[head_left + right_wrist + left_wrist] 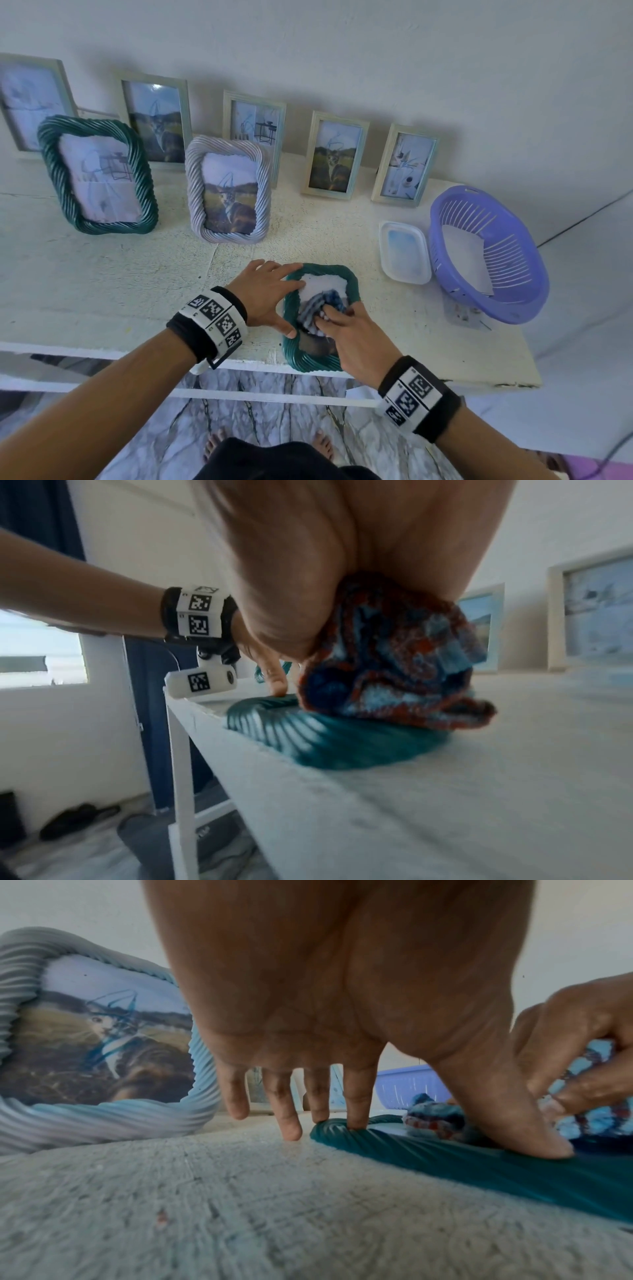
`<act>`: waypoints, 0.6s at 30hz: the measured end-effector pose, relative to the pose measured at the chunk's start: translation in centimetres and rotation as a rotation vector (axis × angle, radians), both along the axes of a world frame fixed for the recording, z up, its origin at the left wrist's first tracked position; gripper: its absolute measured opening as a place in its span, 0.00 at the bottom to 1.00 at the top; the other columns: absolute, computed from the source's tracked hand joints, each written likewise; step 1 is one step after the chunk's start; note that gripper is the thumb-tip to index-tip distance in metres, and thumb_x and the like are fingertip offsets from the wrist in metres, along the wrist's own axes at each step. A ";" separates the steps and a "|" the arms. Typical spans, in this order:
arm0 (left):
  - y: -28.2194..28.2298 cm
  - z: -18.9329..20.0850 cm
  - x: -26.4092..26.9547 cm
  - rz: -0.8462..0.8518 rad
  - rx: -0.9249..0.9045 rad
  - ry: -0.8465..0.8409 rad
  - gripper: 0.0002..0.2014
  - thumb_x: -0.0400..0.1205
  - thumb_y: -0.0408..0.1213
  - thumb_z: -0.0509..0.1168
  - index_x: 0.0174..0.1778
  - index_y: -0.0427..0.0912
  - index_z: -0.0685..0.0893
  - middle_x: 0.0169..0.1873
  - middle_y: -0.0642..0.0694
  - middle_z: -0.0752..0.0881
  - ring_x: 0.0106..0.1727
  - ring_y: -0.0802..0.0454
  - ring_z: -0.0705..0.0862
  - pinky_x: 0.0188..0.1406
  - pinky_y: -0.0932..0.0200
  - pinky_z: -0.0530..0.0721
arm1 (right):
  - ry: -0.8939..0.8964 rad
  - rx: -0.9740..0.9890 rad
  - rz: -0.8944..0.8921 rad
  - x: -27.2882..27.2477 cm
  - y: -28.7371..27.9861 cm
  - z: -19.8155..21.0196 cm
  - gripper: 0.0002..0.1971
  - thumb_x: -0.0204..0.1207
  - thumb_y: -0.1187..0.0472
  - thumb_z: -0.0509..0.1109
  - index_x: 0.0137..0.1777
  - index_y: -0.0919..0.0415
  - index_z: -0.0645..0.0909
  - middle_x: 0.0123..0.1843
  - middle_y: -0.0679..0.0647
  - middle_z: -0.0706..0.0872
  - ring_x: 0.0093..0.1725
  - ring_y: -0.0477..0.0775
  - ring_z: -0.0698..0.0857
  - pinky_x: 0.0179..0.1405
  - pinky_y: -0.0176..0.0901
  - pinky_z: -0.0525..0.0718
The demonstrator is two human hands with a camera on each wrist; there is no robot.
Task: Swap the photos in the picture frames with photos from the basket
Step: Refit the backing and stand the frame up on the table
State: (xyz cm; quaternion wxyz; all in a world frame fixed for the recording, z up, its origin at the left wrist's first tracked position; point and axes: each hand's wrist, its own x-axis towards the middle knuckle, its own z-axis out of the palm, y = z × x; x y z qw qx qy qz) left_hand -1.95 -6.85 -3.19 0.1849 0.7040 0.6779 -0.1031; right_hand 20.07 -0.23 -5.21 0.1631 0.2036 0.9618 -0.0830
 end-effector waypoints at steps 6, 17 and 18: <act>-0.1 0.2 0.1 0.005 -0.003 -0.006 0.50 0.69 0.76 0.63 0.84 0.57 0.58 0.86 0.53 0.46 0.83 0.43 0.57 0.82 0.42 0.53 | 0.081 0.130 -0.247 -1.9 1.9 1.9 0.27 0.78 0.66 0.62 0.78 0.57 0.68 0.78 0.51 0.70 0.60 0.63 0.69 0.55 0.46 0.78; -0.2 0.4 0.1 0.007 -0.010 -0.027 0.49 0.69 0.75 0.63 0.84 0.56 0.58 0.86 0.53 0.46 0.83 0.43 0.56 0.82 0.41 0.53 | 0.072 0.080 -0.170 0.6 0.0 1.6 0.28 0.75 0.69 0.63 0.76 0.55 0.72 0.77 0.49 0.70 0.56 0.64 0.72 0.51 0.46 0.78; -0.3 0.4 0.1 0.007 -0.012 -0.029 0.49 0.69 0.75 0.63 0.84 0.56 0.58 0.86 0.53 0.46 0.83 0.43 0.56 0.82 0.40 0.53 | 0.070 0.112 -0.216 -0.4 0.6 1.6 0.28 0.75 0.68 0.63 0.77 0.55 0.71 0.78 0.50 0.70 0.56 0.63 0.71 0.51 0.45 0.77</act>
